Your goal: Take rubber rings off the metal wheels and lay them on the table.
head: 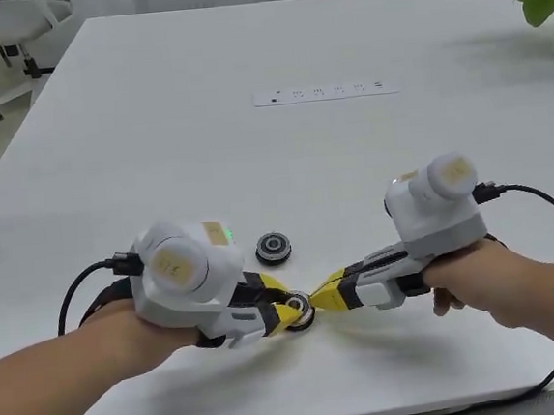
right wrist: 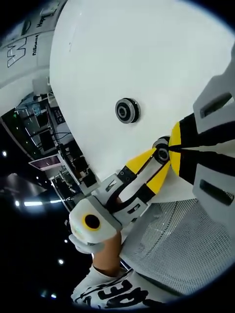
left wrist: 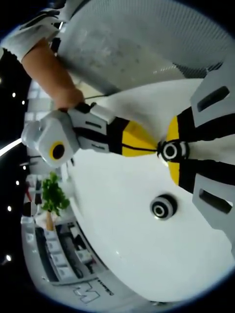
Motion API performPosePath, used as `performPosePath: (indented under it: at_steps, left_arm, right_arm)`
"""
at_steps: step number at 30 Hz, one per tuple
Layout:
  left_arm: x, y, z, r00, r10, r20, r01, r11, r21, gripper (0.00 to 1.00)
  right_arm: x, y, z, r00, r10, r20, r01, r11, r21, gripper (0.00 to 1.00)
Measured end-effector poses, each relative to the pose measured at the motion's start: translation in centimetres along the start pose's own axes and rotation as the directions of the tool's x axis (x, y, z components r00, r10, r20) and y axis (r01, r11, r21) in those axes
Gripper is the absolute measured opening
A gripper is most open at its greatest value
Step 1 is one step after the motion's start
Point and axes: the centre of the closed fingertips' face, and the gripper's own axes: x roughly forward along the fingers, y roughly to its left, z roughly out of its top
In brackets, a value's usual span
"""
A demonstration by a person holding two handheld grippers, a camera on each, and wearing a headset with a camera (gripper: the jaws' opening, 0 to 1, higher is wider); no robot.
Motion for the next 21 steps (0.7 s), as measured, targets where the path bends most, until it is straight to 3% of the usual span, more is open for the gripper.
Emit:
performPosePath:
  at_steps: [16, 19, 21]
  left_arm:
    - [0.0, 0.0, -0.1, 1.0, 0.0, -0.003, 0.0, 1.0, 0.006, 0.12]
    - [-0.1, -0.1, -0.1, 1.0, -0.001, -0.003, 0.001, 1.0, 0.007, 0.12]
    - [-0.1, -0.1, -0.1, 1.0, 0.0, -0.003, 0.0, 1.0, 0.008, 0.12]
  right_arm:
    - [0.2, 0.2, 0.1, 0.9998, 0.019, 0.003, -0.019, 1.0, -0.02, 0.0]
    - [0.3, 0.5, 0.2, 0.9996, 0.029, 0.004, -0.029, 0.999, -0.03, 0.0]
    - [0.5, 1.3, 0.5, 0.9975, 0.067, 0.022, -0.066, 0.997, -0.025, 0.0]
